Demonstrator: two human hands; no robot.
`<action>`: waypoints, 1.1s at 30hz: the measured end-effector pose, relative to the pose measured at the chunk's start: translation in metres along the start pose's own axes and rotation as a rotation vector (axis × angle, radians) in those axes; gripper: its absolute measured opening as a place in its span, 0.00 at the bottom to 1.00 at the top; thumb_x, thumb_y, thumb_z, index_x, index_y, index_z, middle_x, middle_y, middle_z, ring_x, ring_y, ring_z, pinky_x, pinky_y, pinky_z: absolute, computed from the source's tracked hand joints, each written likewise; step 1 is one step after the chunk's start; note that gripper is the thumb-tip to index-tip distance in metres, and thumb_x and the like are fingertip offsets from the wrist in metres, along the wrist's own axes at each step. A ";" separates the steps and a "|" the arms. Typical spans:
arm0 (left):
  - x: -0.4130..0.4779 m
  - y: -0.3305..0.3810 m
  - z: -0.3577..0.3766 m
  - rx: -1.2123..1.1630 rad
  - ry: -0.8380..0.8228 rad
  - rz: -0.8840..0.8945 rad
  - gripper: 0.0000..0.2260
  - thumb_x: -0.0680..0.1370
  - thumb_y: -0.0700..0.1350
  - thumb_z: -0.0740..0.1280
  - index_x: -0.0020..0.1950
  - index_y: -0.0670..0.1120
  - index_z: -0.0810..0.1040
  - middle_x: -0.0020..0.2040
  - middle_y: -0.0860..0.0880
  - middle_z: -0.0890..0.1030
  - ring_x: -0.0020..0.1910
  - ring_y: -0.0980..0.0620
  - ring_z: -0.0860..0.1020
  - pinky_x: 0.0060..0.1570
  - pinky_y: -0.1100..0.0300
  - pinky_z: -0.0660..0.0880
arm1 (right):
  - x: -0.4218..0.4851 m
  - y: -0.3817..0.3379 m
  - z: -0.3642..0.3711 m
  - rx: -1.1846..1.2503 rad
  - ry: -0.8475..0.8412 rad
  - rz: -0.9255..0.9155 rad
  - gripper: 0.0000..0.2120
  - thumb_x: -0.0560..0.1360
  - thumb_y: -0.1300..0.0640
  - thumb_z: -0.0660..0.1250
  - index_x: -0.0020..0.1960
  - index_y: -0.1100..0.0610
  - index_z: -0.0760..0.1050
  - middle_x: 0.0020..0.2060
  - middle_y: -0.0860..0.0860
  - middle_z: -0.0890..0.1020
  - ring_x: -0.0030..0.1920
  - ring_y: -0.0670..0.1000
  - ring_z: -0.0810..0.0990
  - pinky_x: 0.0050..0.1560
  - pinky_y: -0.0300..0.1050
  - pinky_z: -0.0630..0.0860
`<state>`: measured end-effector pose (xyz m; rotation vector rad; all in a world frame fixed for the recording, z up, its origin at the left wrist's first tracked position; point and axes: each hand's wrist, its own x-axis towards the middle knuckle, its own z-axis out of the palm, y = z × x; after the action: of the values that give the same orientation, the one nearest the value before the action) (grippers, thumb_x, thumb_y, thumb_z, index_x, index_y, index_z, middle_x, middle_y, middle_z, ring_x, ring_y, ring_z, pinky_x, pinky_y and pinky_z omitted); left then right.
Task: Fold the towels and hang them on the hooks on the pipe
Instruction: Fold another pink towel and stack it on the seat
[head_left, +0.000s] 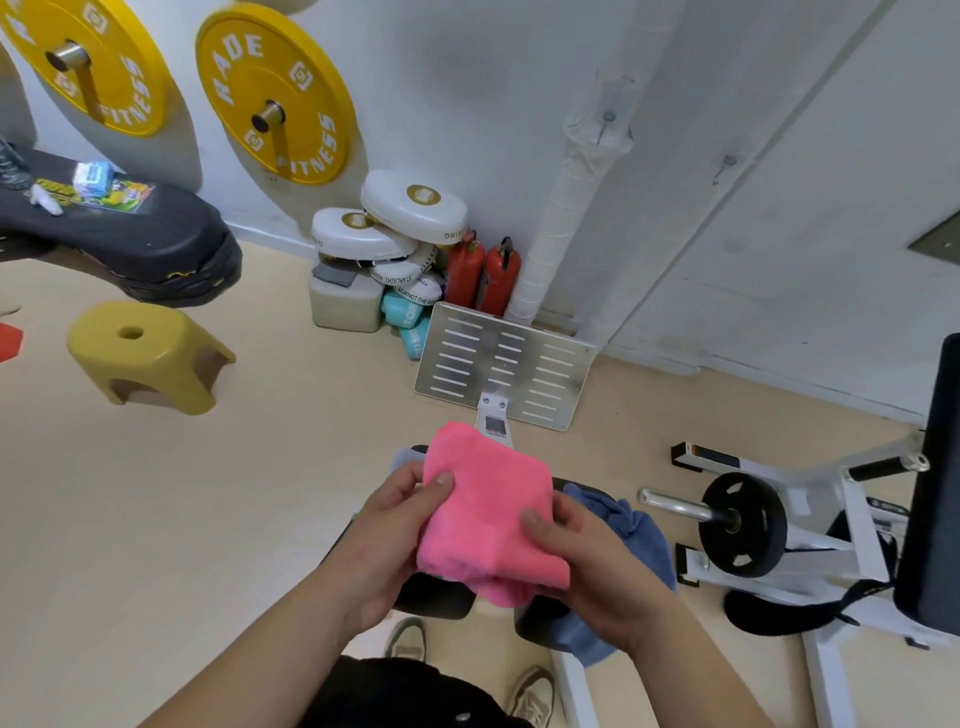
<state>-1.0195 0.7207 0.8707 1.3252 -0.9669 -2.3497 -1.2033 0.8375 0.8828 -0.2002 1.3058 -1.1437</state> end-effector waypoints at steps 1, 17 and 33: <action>-0.002 0.000 0.000 0.009 0.008 0.010 0.08 0.81 0.51 0.69 0.57 0.50 0.81 0.55 0.39 0.85 0.46 0.42 0.85 0.44 0.43 0.82 | 0.002 0.005 -0.001 0.000 -0.029 -0.001 0.27 0.76 0.58 0.75 0.71 0.61 0.71 0.63 0.62 0.83 0.62 0.62 0.83 0.56 0.55 0.82; 0.033 -0.014 -0.039 0.494 0.296 0.011 0.06 0.77 0.42 0.69 0.52 0.51 0.82 0.46 0.51 0.83 0.44 0.50 0.81 0.37 0.55 0.78 | 0.055 0.066 -0.003 -0.341 0.130 -0.068 0.47 0.66 0.70 0.71 0.76 0.37 0.62 0.59 0.55 0.81 0.52 0.52 0.85 0.45 0.46 0.82; 0.074 -0.041 -0.076 1.592 0.111 0.627 0.27 0.72 0.47 0.71 0.71 0.50 0.76 0.71 0.48 0.76 0.68 0.44 0.76 0.60 0.51 0.80 | 0.105 0.090 0.004 -1.122 0.231 -0.128 0.45 0.71 0.50 0.75 0.81 0.43 0.56 0.70 0.43 0.53 0.73 0.51 0.62 0.70 0.44 0.71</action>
<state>-0.9927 0.6795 0.7676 1.0730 -2.8380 -0.7383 -1.1683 0.8006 0.7538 -0.9972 2.0542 -0.4177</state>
